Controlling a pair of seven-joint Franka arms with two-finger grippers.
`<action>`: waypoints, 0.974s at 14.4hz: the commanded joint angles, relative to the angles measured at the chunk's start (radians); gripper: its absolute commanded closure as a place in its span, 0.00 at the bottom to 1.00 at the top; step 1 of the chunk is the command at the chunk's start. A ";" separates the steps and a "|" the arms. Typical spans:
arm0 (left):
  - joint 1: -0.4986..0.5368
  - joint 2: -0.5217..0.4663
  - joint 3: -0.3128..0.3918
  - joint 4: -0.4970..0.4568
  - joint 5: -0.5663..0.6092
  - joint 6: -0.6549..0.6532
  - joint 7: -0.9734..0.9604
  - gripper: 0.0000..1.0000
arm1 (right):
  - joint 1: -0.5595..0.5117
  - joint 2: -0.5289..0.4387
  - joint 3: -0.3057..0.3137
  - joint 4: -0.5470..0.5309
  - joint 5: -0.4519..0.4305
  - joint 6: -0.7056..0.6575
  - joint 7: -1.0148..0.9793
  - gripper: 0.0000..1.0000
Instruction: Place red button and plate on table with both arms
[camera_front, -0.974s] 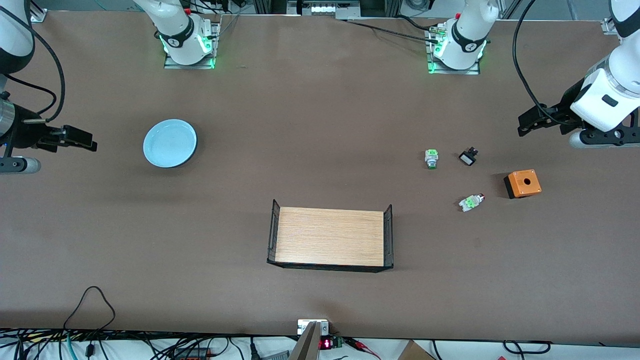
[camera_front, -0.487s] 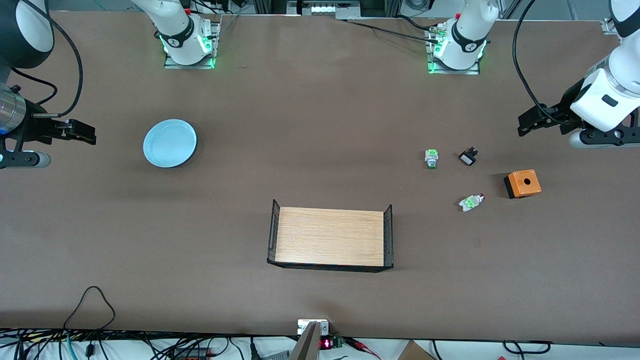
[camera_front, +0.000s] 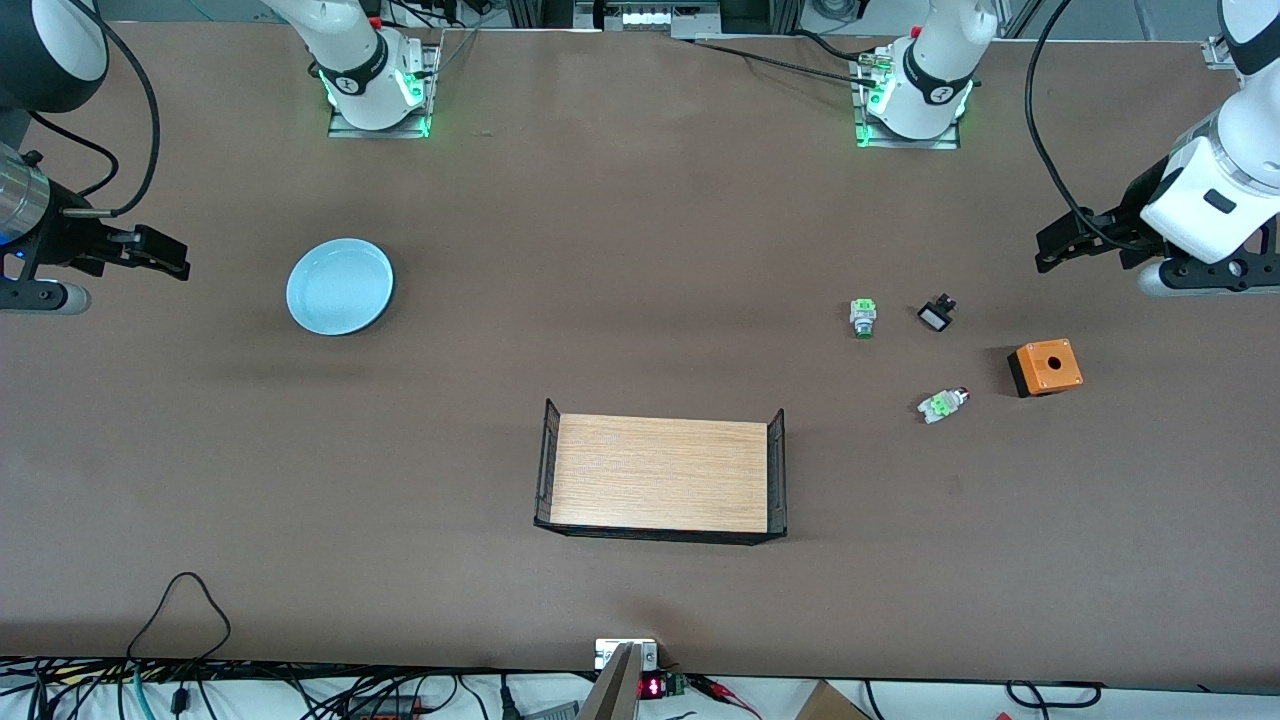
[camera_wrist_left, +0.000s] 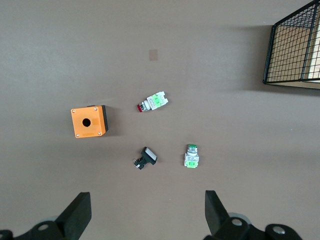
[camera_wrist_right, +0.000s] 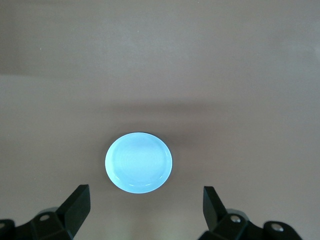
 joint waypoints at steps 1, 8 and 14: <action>-0.004 0.012 0.000 0.028 0.025 -0.020 0.009 0.00 | 0.003 -0.017 0.001 -0.022 0.019 0.023 0.019 0.00; -0.005 0.012 0.000 0.028 0.025 -0.020 0.009 0.00 | 0.002 -0.005 0.001 0.044 0.016 0.014 0.004 0.00; -0.004 0.012 0.000 0.028 0.025 -0.020 0.009 0.00 | -0.003 -0.013 -0.004 0.064 0.017 -0.022 -0.005 0.00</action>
